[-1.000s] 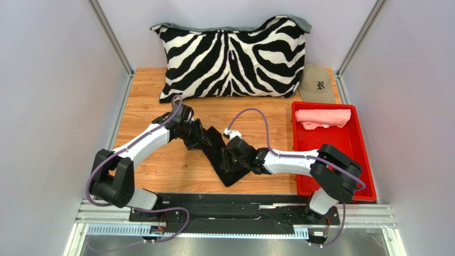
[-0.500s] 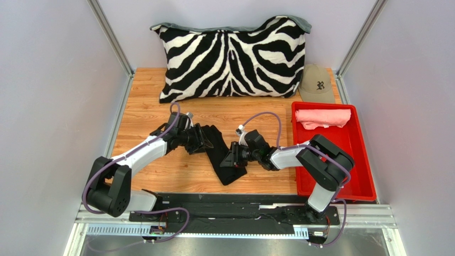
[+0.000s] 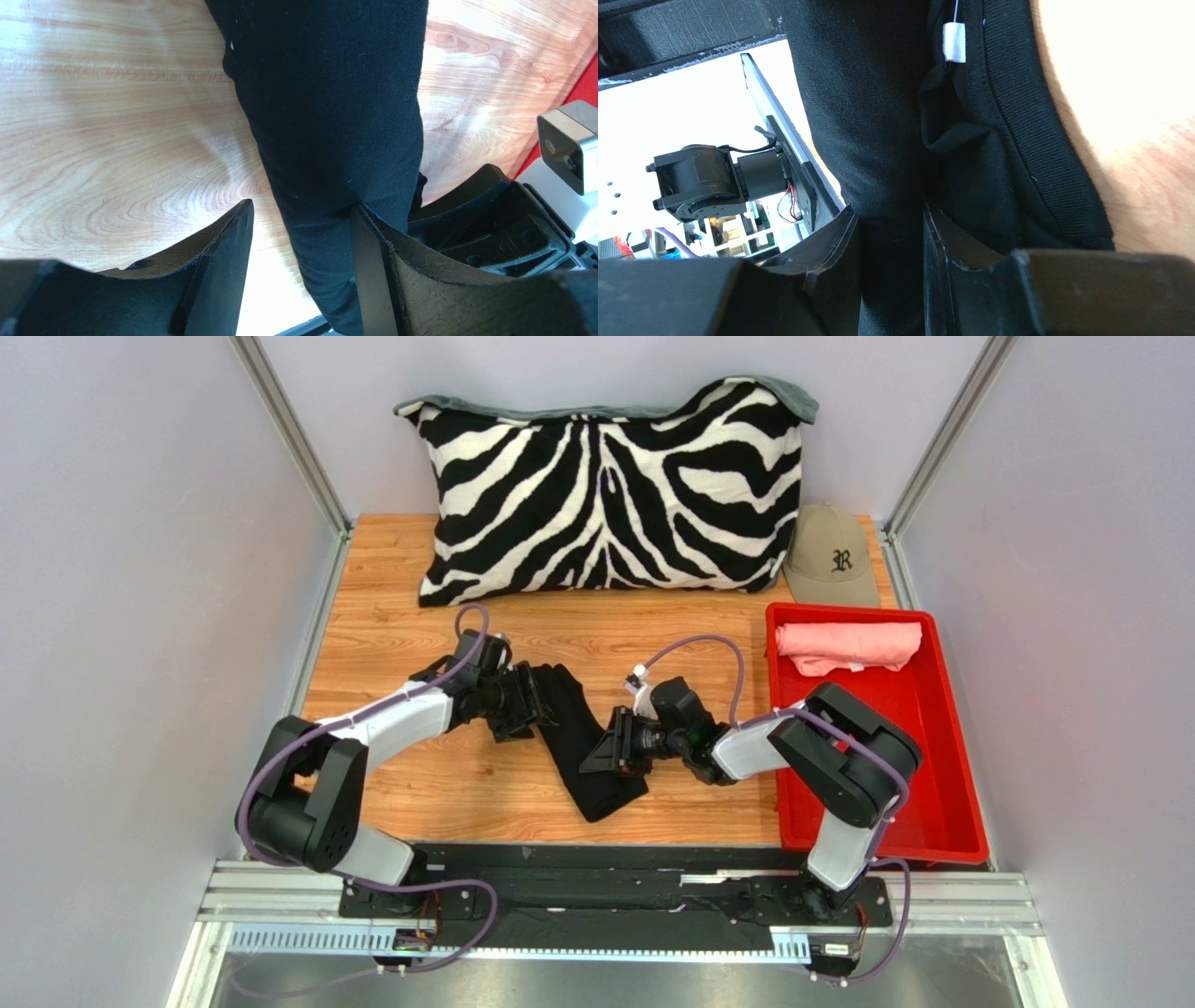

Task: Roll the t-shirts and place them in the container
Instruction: Roll the T-shirt to the center of the board.

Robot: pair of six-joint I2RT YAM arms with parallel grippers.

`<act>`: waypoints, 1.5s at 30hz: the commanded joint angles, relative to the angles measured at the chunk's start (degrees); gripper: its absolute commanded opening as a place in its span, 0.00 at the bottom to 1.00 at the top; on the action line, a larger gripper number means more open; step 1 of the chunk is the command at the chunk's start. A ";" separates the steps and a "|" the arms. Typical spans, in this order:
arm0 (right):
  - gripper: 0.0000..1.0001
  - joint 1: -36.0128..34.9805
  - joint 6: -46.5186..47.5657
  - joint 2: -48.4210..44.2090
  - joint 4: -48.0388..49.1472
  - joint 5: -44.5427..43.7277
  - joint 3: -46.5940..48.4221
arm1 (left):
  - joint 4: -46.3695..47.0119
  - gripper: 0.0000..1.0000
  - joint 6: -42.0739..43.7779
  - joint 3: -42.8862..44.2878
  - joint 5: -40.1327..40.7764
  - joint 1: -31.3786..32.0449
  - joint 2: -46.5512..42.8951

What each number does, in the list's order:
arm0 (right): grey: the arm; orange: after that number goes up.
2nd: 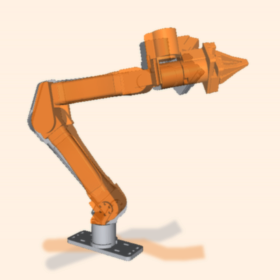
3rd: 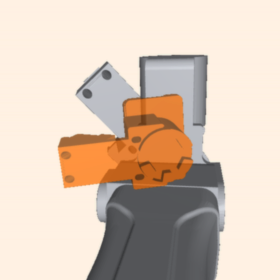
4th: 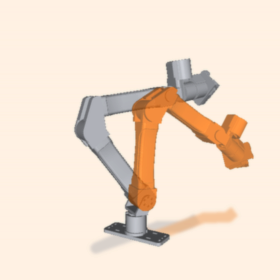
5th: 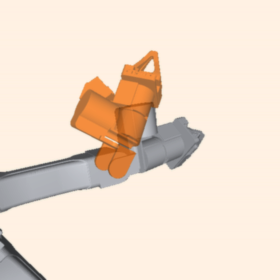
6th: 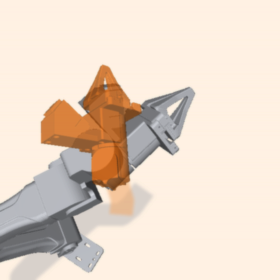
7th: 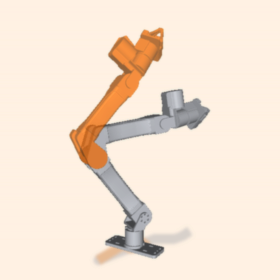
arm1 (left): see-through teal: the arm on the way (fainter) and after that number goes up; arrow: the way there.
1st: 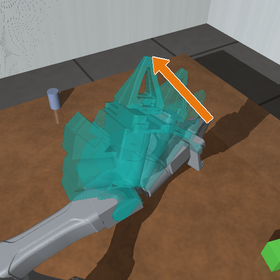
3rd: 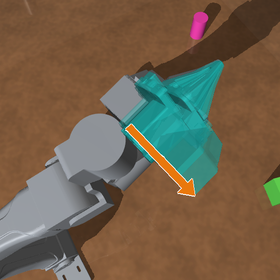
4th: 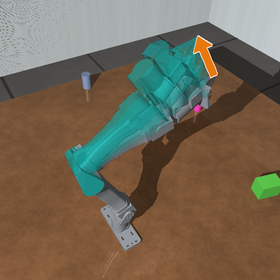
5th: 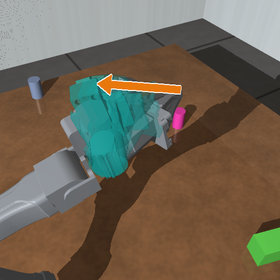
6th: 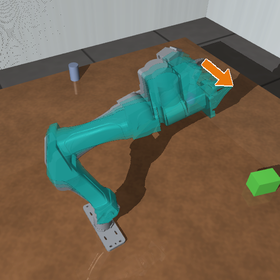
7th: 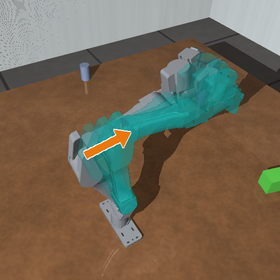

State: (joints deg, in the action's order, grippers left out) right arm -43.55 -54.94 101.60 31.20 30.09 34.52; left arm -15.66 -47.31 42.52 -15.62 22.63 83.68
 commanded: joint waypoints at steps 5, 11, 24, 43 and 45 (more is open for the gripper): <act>0.34 0.22 -0.17 2.11 -2.90 0.15 -1.21 | 1.51 0.63 0.20 1.95 6.82 2.50 2.72; 0.42 0.13 1.41 0.27 -7.10 -0.46 -0.07 | -1.11 0.59 -2.96 4.49 11.39 4.70 4.82; 0.62 -7.68 19.77 -20.03 -43.05 -29.97 13.26 | -15.10 0.56 -3.32 12.93 15.18 7.78 9.57; 0.67 -34.13 37.53 2.79 -58.88 -76.30 38.76 | -21.96 0.56 -1.21 18.38 12.81 7.78 12.91; 0.67 -34.85 38.23 4.91 -59.76 -78.76 40.09 | -22.04 0.56 -1.12 18.39 12.80 7.78 13.00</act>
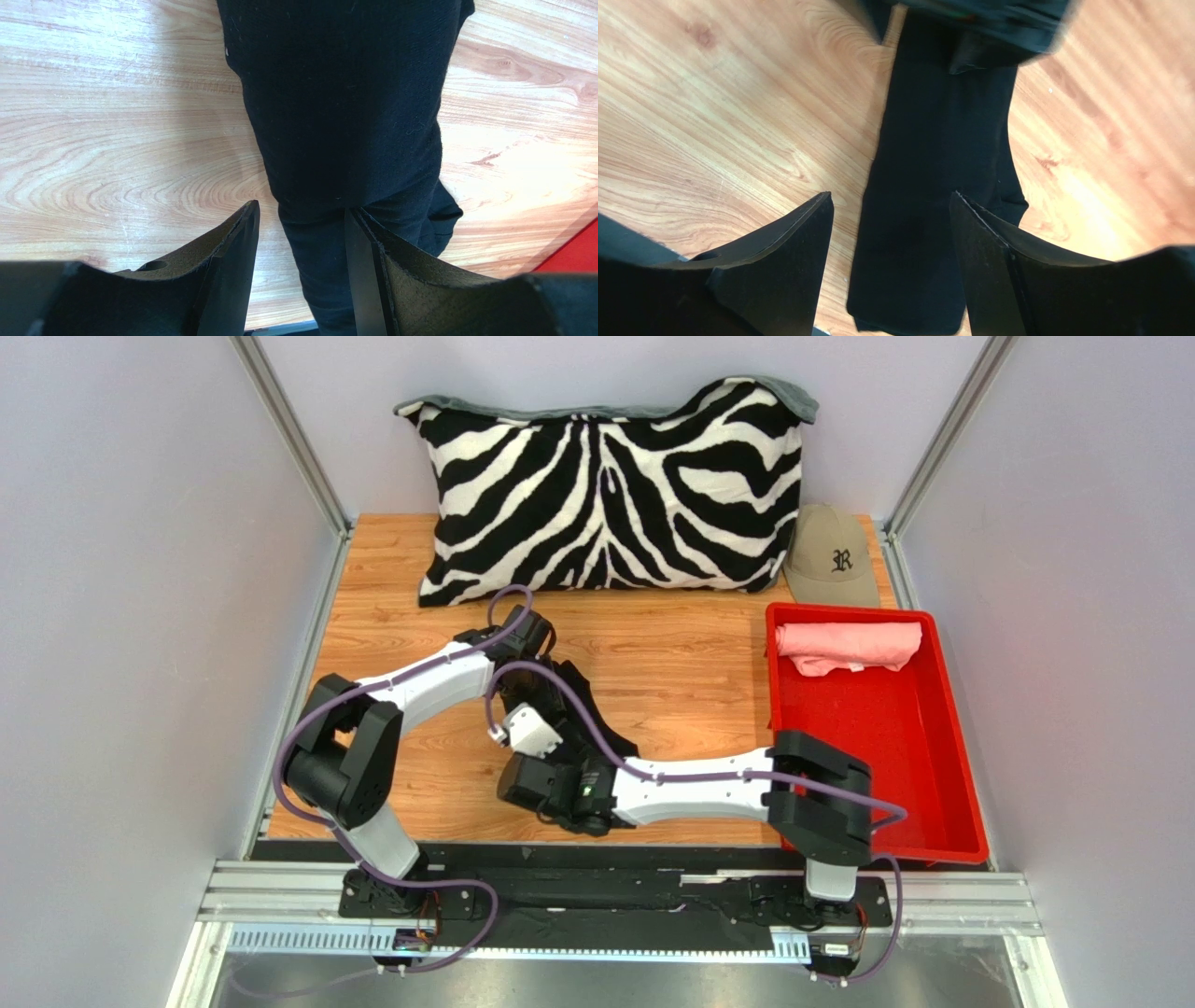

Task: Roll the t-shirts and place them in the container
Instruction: Roll the T-shirt to the center of the board.

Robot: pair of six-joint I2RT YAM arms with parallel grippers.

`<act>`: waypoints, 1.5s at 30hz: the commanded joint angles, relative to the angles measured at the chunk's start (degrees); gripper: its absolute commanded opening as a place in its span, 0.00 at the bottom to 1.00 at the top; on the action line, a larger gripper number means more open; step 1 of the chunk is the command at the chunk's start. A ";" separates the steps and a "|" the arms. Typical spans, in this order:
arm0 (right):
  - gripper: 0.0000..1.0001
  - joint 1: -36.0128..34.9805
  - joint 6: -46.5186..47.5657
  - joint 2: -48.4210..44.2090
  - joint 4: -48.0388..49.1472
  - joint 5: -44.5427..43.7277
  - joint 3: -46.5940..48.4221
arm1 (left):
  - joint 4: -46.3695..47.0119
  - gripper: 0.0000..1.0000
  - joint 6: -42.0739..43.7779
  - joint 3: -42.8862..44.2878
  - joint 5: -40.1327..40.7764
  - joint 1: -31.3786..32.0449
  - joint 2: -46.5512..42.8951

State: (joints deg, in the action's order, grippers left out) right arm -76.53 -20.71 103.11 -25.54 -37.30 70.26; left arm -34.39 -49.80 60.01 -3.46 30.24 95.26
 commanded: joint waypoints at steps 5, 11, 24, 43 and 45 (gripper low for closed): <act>0.69 -2.48 3.83 10.61 -8.21 -14.64 8.49 | -3.49 0.56 1.55 0.99 0.56 0.17 1.42; 0.71 -2.57 1.46 15.10 -14.62 -18.68 11.56 | -4.10 0.56 2.34 1.52 0.65 0.08 1.50; 0.49 1.20 0.76 9.31 -6.74 -8.69 4.55 | -2.44 0.57 3.92 1.52 -1.89 -0.62 0.27; 0.36 17.03 -3.55 -9.06 10.60 30.09 -12.25 | 8.46 0.69 3.13 -4.81 -7.87 -4.31 -6.59; 0.36 17.73 -3.99 -9.15 10.95 31.23 -12.60 | 11.44 0.69 2.00 -5.86 -9.01 -4.31 -6.23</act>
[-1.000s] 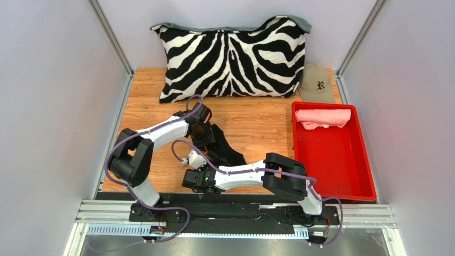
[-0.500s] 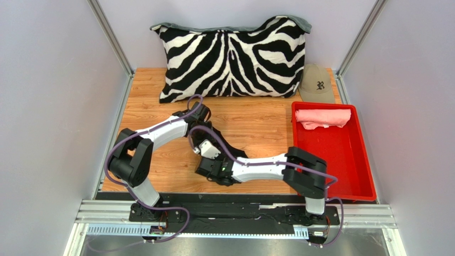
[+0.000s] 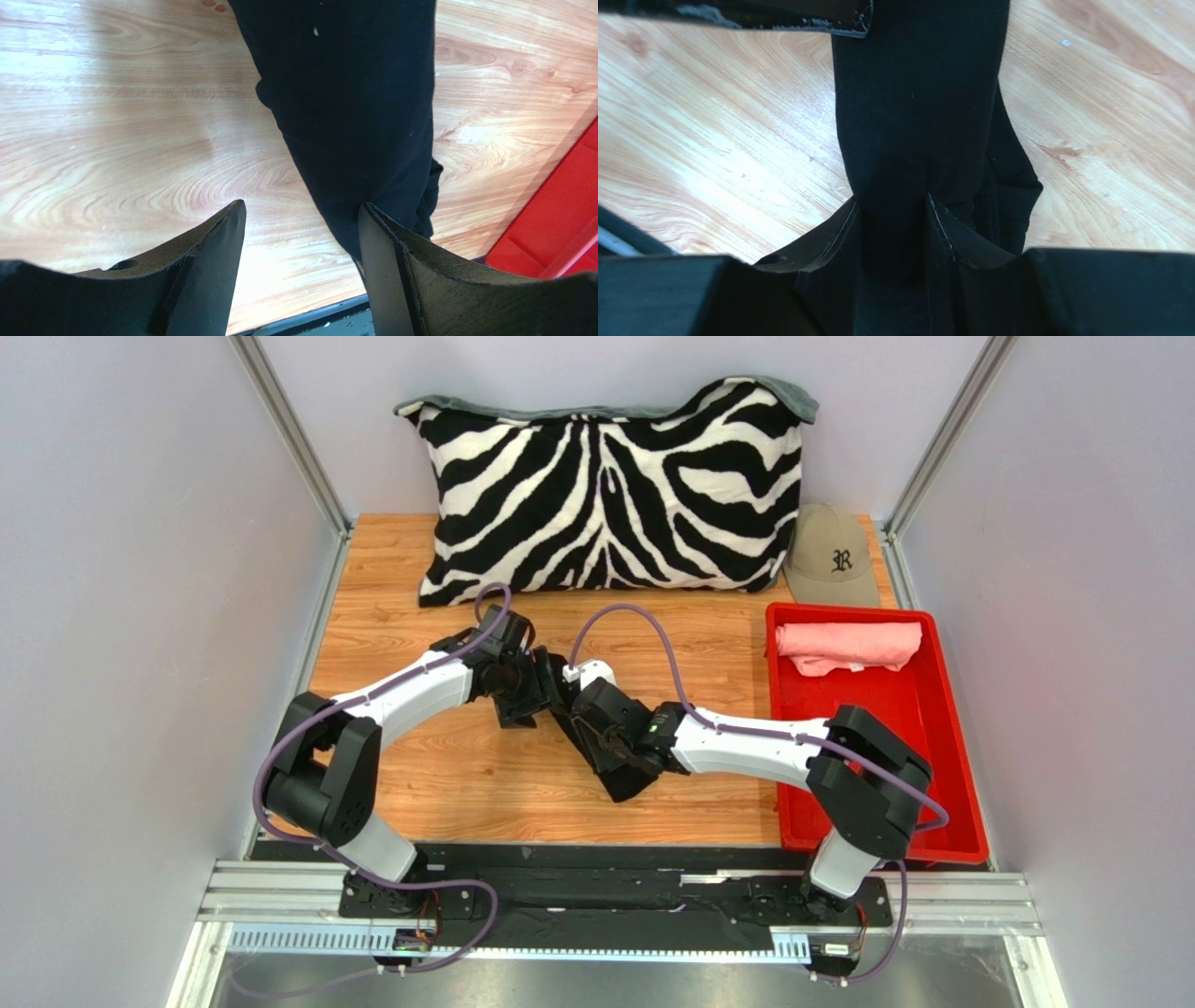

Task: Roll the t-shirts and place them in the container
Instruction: Roll the T-shirt to the center of the board.

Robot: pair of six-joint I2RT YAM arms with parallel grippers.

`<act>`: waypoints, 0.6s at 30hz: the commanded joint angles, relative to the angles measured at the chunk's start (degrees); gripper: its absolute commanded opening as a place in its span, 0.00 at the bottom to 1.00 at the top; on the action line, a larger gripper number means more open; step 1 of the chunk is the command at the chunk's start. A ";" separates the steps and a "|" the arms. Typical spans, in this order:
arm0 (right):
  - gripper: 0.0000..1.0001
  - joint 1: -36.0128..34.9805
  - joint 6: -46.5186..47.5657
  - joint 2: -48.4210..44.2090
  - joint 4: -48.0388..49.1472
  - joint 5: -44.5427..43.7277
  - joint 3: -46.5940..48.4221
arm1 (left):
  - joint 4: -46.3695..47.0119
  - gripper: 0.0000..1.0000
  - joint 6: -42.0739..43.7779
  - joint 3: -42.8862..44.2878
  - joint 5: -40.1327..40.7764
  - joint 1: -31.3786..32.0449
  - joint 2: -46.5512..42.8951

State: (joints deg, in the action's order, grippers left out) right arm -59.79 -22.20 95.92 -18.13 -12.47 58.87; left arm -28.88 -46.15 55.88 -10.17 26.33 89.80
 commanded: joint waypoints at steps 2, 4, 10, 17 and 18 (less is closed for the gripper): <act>0.36 1.25 -2.68 -2.14 3.80 6.84 -1.74 | 9.78 0.69 -2.71 -2.61 -2.74 -0.49 -0.59; 0.36 1.61 -3.03 -2.23 3.89 7.37 -2.01 | 12.35 0.70 -3.85 -3.84 -3.45 -0.49 -0.76; 0.35 2.22 -3.56 -2.49 4.24 7.90 -2.97 | 19.47 0.71 -5.35 -6.57 -4.33 -0.40 -2.78; 0.35 2.31 -3.91 -1.88 4.33 8.07 -2.89 | 23.97 0.72 -5.44 -8.59 -4.42 -0.40 -4.81; 0.35 2.31 -3.99 -1.70 4.42 8.07 -2.71 | 23.35 0.72 -5.18 -8.24 -4.24 -0.40 -4.63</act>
State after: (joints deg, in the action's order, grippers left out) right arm -57.28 -24.82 94.74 -14.72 -6.72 56.51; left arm -10.02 -50.78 47.55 -14.11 26.09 88.03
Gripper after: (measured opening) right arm 0.359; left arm 0.718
